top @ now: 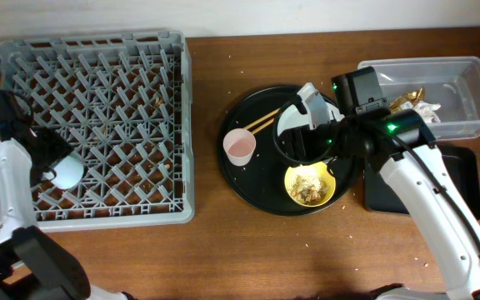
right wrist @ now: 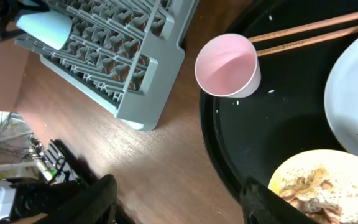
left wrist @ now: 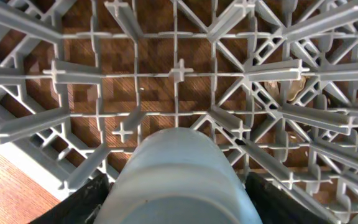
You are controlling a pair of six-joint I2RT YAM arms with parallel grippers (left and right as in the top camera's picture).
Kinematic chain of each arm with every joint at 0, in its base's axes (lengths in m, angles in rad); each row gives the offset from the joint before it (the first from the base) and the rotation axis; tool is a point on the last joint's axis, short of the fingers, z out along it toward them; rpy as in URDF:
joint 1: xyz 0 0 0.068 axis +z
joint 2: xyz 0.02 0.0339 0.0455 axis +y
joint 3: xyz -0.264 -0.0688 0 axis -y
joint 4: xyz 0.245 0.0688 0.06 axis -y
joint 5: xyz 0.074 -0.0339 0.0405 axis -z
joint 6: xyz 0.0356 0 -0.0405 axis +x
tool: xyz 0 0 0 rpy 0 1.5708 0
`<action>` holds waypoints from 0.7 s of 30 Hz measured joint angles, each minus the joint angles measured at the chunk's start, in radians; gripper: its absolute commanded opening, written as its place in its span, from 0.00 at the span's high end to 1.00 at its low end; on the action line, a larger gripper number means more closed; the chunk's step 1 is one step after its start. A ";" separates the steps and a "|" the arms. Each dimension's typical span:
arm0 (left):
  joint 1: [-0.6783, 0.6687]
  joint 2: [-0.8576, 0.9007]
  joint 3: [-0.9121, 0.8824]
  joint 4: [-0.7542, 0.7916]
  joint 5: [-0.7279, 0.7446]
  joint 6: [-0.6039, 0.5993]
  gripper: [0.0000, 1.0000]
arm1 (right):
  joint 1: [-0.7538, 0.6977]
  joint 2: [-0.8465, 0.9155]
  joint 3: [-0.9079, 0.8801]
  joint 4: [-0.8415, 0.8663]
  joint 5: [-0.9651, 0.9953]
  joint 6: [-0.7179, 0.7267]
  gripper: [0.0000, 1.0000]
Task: Sort waste into correct bins and load items into the dishwasher rack
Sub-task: 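Lower the blue cup into the dish rack with the left gripper and release, then grasp the pink cup with the right gripper and hand it to the left gripper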
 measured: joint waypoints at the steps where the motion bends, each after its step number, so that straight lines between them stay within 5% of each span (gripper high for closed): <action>1: -0.009 -0.002 0.000 -0.008 0.000 0.000 0.19 | 0.000 0.000 0.000 0.003 0.041 0.000 0.34; 6: -0.068 -0.176 0.027 -0.080 0.006 0.000 0.18 | 0.002 0.005 0.000 0.089 0.123 0.003 0.34; 9: -0.127 -0.262 0.029 -0.115 0.175 0.034 0.17 | 0.044 0.135 0.000 0.222 0.138 0.040 0.43; 11: -0.201 -0.291 0.030 -0.156 0.415 0.116 0.13 | 0.097 0.332 0.000 0.299 0.197 0.073 0.57; 12: -0.238 -0.292 0.030 -0.189 0.536 0.151 0.09 | 0.114 0.435 0.000 0.340 0.246 0.110 0.85; 13: -0.266 -0.292 0.031 -0.219 0.596 0.171 0.08 | 0.116 0.472 0.000 0.358 0.258 0.117 0.95; 15: -0.325 -0.292 0.031 -0.240 0.671 0.194 0.06 | 0.116 0.513 -0.001 0.353 0.281 0.139 0.96; 18: -0.370 -0.292 0.031 -0.211 0.753 0.208 0.01 | 0.089 0.430 -0.003 0.302 0.213 0.142 0.96; 21: -0.372 -0.292 0.029 -0.055 1.062 0.214 0.01 | -0.107 0.100 -0.001 0.328 -0.282 0.032 0.96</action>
